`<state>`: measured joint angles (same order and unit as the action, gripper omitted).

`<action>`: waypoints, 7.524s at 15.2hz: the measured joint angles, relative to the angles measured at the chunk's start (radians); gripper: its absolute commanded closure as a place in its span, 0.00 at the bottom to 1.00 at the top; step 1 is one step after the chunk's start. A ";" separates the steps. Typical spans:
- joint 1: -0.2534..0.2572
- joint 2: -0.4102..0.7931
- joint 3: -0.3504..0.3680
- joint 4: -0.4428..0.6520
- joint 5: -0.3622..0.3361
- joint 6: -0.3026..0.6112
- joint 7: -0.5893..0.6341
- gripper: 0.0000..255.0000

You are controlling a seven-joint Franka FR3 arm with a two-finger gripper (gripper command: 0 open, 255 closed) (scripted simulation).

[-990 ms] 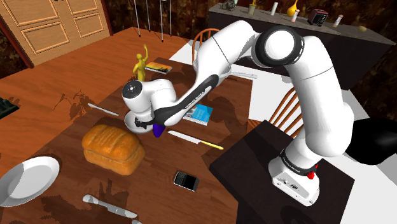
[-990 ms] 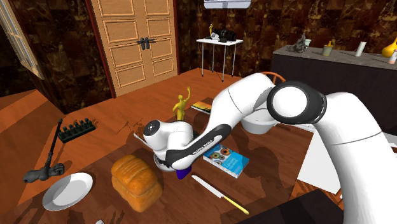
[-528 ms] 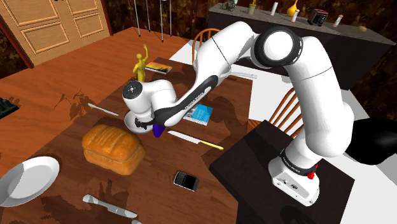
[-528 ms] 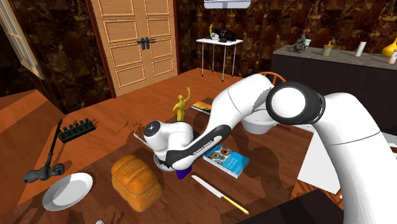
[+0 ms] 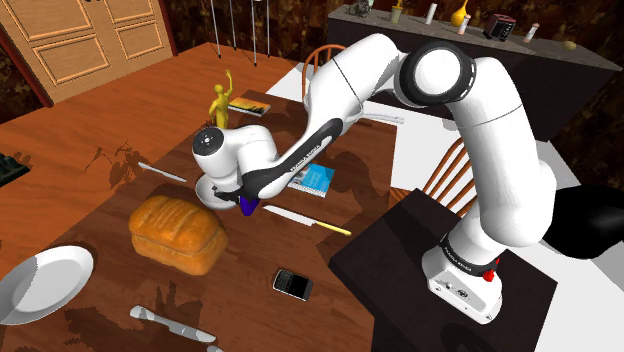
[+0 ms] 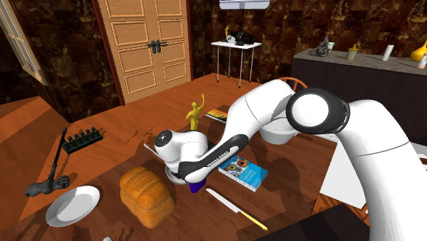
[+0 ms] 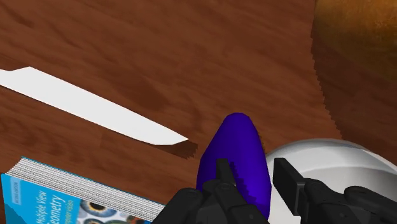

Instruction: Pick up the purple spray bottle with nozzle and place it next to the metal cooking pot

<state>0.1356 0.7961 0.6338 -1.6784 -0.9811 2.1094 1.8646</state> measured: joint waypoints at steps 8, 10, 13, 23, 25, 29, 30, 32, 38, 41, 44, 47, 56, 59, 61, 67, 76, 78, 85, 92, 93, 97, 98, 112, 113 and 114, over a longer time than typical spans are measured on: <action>-0.018 -0.045 0.024 -0.008 0.032 -0.030 -0.027 1.00; -0.024 -0.061 0.033 -0.012 0.044 -0.039 -0.035 1.00; -0.034 -0.089 0.049 -0.014 0.065 -0.058 -0.052 1.00; -0.059 -0.166 0.094 0.000 0.129 -0.127 -0.108 1.00; -0.063 -0.177 0.100 0.009 0.141 -0.142 -0.122 1.00; -0.075 -0.209 0.117 0.012 0.166 -0.167 -0.142 1.00; -0.075 -0.215 0.121 0.017 0.172 -0.176 -0.148 1.00; -0.083 -0.231 0.129 0.020 0.185 -0.189 -0.161 1.00; -0.086 -0.260 0.146 0.061 0.216 -0.243 -0.197 1.00; -0.089 -0.275 0.155 0.081 0.231 -0.269 -0.215 1.00; -0.089 -0.289 0.162 0.100 0.245 -0.295 -0.230 1.00; -0.090 -0.303 0.169 0.118 0.258 -0.321 -0.245 1.00; -0.079 -0.325 0.181 0.212 0.285 -0.415 -0.296 1.00; -0.074 -0.332 0.185 0.241 0.292 -0.446 -0.309 1.00; -0.069 -0.335 0.187 0.267 0.296 -0.470 -0.322 1.00; -0.235 -0.506 0.219 0.077 0.398 -0.377 -0.400 1.00; -0.466 -0.883 0.154 -0.297 0.665 -0.143 -0.675 1.00; -0.481 -0.951 0.113 -0.357 0.713 -0.111 -0.745 1.00; -0.501 -1.132 -0.057 -0.538 0.819 -0.022 -0.978 1.00; -0.525 -1.227 -0.207 -0.658 0.846 0.042 -1.164 1.00; -0.531 -1.236 -0.230 -0.667 0.846 0.047 -1.193 1.00; -0.555 -1.261 -0.314 -0.711 0.842 0.083 -1.294 1.00; -0.565 -1.255 -0.335 -0.709 0.837 0.091 -1.320 1.00; -0.676 -1.184 -0.615 -0.689 0.810 0.195 -1.676 1.00; -0.683 -1.170 -0.632 -0.678 0.810 0.201 -1.699 1.00; -0.686 -1.166 -0.641 -0.678 0.810 0.207 -1.710 1.00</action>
<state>-0.5507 -0.3701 -0.0068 -2.3569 -0.1712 2.3163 0.1548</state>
